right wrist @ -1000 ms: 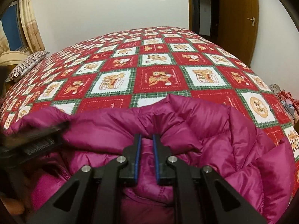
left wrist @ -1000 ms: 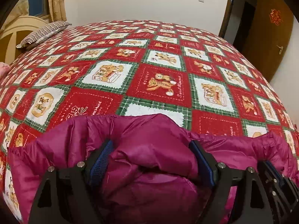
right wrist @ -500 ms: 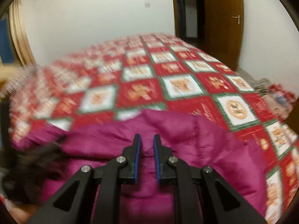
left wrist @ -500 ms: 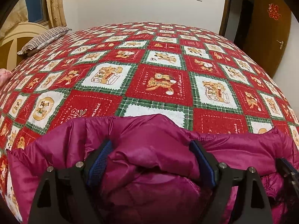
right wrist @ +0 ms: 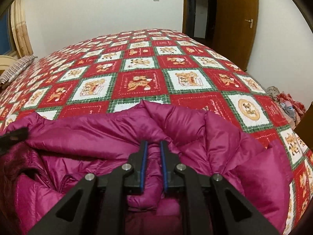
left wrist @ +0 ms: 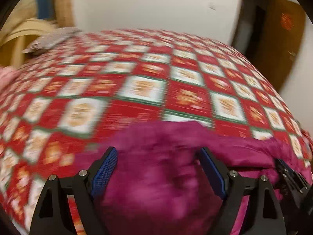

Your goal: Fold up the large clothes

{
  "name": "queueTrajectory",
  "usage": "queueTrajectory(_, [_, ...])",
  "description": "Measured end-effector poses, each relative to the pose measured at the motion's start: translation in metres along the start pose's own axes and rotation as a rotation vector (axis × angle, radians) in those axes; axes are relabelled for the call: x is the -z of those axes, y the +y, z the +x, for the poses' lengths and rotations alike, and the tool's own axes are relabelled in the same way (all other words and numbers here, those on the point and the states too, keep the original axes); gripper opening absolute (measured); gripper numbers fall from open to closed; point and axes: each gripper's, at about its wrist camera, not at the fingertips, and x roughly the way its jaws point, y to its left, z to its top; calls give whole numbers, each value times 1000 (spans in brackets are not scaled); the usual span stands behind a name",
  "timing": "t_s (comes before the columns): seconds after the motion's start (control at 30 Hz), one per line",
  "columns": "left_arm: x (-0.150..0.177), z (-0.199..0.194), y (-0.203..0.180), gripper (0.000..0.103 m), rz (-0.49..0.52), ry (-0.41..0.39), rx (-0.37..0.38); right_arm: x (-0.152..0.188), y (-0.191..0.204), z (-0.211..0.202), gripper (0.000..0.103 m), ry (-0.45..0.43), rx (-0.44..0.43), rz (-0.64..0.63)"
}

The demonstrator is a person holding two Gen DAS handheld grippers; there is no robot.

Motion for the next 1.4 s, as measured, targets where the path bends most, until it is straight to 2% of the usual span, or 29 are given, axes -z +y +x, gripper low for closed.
queueTrajectory(0.1, [10, 5, 26, 86, -40, -4, -95, 1, 2, -1, 15, -2, 12, -10])
queueTrajectory(0.17, [20, 26, 36, 86, -51, 48, -162, 0, 4, -1, 15, -3, 20, -16])
queueTrajectory(0.23, [28, 43, 42, 89, -87, 77, -139, 1, 4, -1, 15, -3, 22, -18])
queueTrajectory(0.33, [29, 42, 30, 91, -46, 49, -209, 1, 6, 0, 15, -1, 36, -29])
queueTrajectory(0.4, [29, 42, 28, 92, -40, 42, -221, 0, 8, 0, 15, 2, 47, -39])
queueTrajectory(0.47, [30, 40, 33, 92, -63, 42, -197, -2, 9, -3, 15, 16, 50, -47])
queueTrajectory(0.6, [30, 39, 40, 92, -83, 40, -171, 2, -13, -36, 17, -7, -23, 23])
queueTrajectory(0.73, [29, 39, 40, 92, -86, 38, -169, 21, -53, -60, 17, 1, 2, 60])
queueTrajectory(0.83, [29, 39, 41, 92, -89, 39, -163, 37, -81, -54, 16, 26, 23, 96])
queueTrajectory(0.93, [29, 39, 41, 93, -88, 39, -166, 47, -99, -45, 16, 25, -63, 182])
queueTrajectory(1.0, [29, 38, 41, 93, -86, 38, -168, 48, -101, -43, 16, 17, -75, 189])
queueTrajectory(1.13, [30, 38, 41, 93, -86, 39, -170, 47, -93, -43, 16, 8, -43, 164])
queueTrajectory(1.27, [31, 36, 49, 93, -121, 51, -116, 46, -83, -45, 16, 8, 17, 118])
queueTrajectory(1.4, [29, 22, 48, 93, -65, 136, -69, 46, -80, -44, 16, 15, 54, 86])
